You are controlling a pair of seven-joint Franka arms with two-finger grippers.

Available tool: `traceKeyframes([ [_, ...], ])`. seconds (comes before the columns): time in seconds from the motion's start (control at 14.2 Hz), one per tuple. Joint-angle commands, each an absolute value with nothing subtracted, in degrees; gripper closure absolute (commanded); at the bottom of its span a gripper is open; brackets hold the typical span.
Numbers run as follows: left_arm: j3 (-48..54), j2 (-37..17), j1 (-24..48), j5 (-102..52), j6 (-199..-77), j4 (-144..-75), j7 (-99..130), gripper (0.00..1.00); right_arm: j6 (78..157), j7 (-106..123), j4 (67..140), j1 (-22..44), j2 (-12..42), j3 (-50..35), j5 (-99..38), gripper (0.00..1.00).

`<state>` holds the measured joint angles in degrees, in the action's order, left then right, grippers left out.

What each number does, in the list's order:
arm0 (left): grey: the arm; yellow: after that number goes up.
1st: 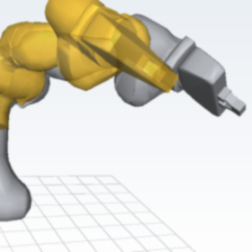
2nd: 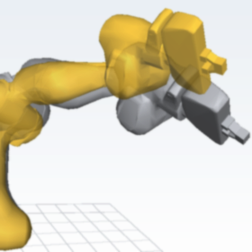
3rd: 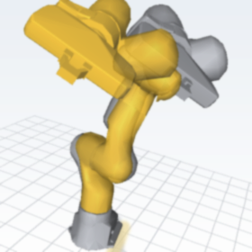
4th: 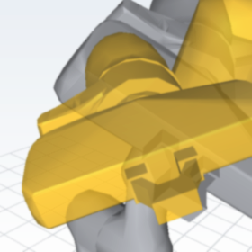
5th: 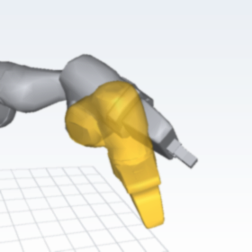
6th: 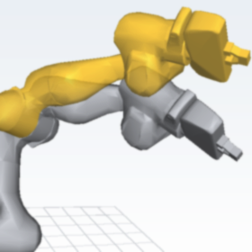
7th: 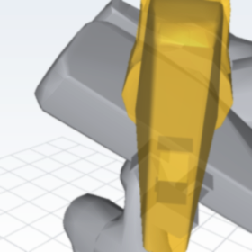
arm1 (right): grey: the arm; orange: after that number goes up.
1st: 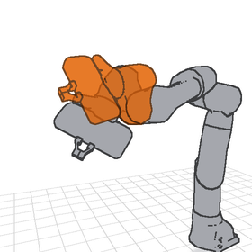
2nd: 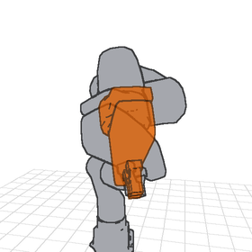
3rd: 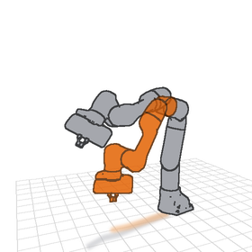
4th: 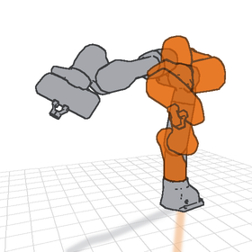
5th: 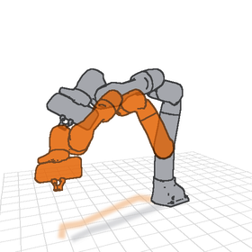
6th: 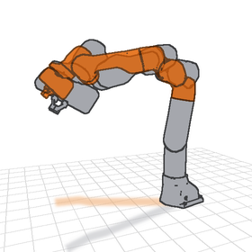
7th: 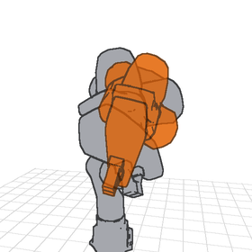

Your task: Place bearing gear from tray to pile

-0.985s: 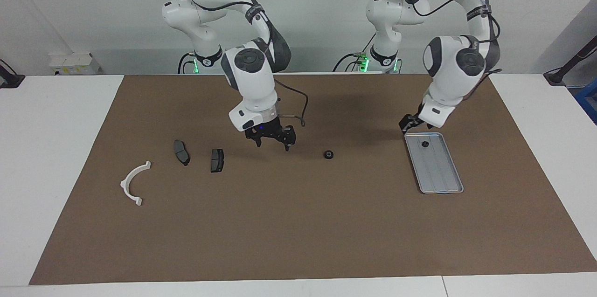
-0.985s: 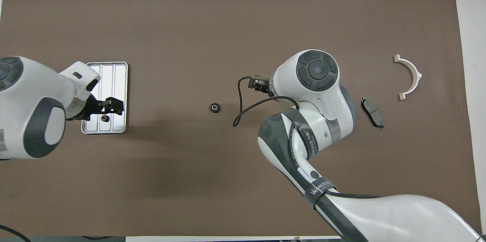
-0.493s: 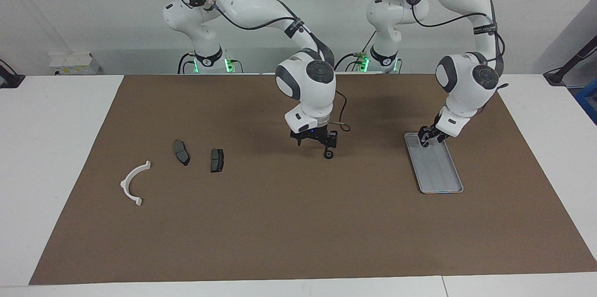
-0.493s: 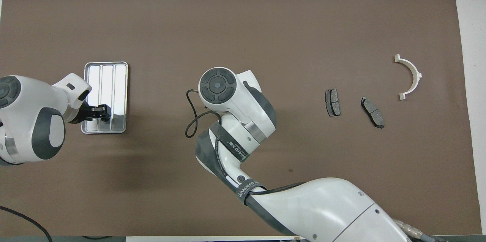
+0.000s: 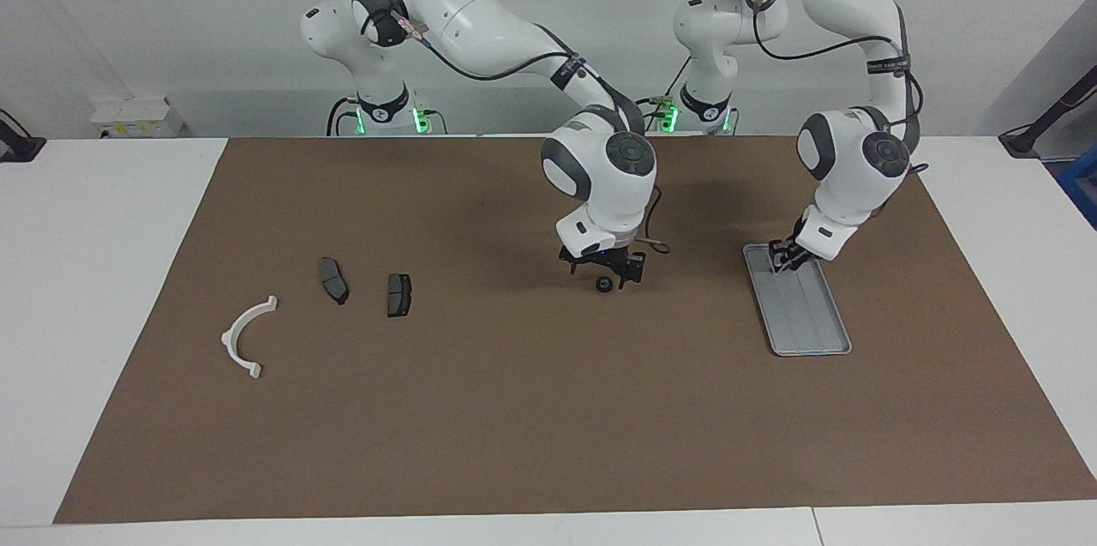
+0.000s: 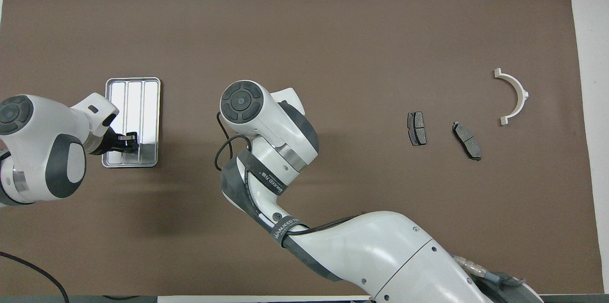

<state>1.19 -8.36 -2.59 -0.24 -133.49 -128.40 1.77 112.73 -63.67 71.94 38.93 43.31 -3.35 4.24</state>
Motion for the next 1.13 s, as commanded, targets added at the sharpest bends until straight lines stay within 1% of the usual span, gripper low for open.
traceKeyframes([
  [0.0,1.7,-8.4,-3.4,0.4,-134.3,-129.5,1.8,0.62,112.5,-65.5,69.6,39.6,45.3,-3.3,6.1,0.00],
  [0.14,1.7,-8.2,-3.4,0.4,-134.6,-130.0,1.8,0.62,112.8,-65.6,70.1,40.2,45.8,-3.3,7.6,0.00],
  [0.21,1.7,-8.2,-3.4,0.4,-134.6,-130.0,2.1,0.68,114.9,-65.9,70.4,40.3,46.1,-3.3,7.3,0.01],
  [0.28,1.8,-8.2,-3.1,0.4,-134.5,-130.1,3.0,0.83,116.3,-66.5,70.6,40.3,46.1,-3.3,7.4,0.04],
  [0.35,1.7,-8.2,-2.6,0.4,-134.3,-130.0,4.7,1.00,116.5,-66.9,71.0,40.3,46.1,-3.3,7.4,0.04],
  [0.56,1.8,-7.9,-0.6,0.4,-132.4,-128.9,10.4,1.00,117.7,-66.9,71.5,40.2,46.2,-3.4,7.4,0.10],
  [0.63,1.8,-7.7,-0.6,0.4,-129.8,-126.8,11.1,1.00,117.5,-66.8,71.5,40.0,46.2,-3.4,7.3,0.16],
  [0.7,1.8,-7.8,-0.6,0.3,-124.2,-122.9,11.1,1.00,117.5,-66.9,71.5,39.7,46.2,-3.4,7.1,0.23],
  [0.77,1.8,-8.0,-0.7,0.2,-118.3,-118.3,11.1,1.00,117.4,-66.9,71.6,39.6,46.2,-3.4,7.1,0.27],
  [0.84,1.8,-8.1,-0.8,0.0,-113.6,-114.3,11.3,1.00,117.3,-66.9,71.7,39.6,46.1,-3.4,6.9,0.28],
  [0.91,1.8,-7.9,-0.7,-0.1,-109.8,-111.6,11.3,1.00,117.2,-66.9,71.8,39.6,46.1,-3.4,6.8,0.34],
  [1.06,1.8,-7.3,-0.7,-0.1,-105.2,-108.6,12.6,1.00,117.7,-66.9,72.7,39.6,46.0,-3.4,6.6,0.44],
])
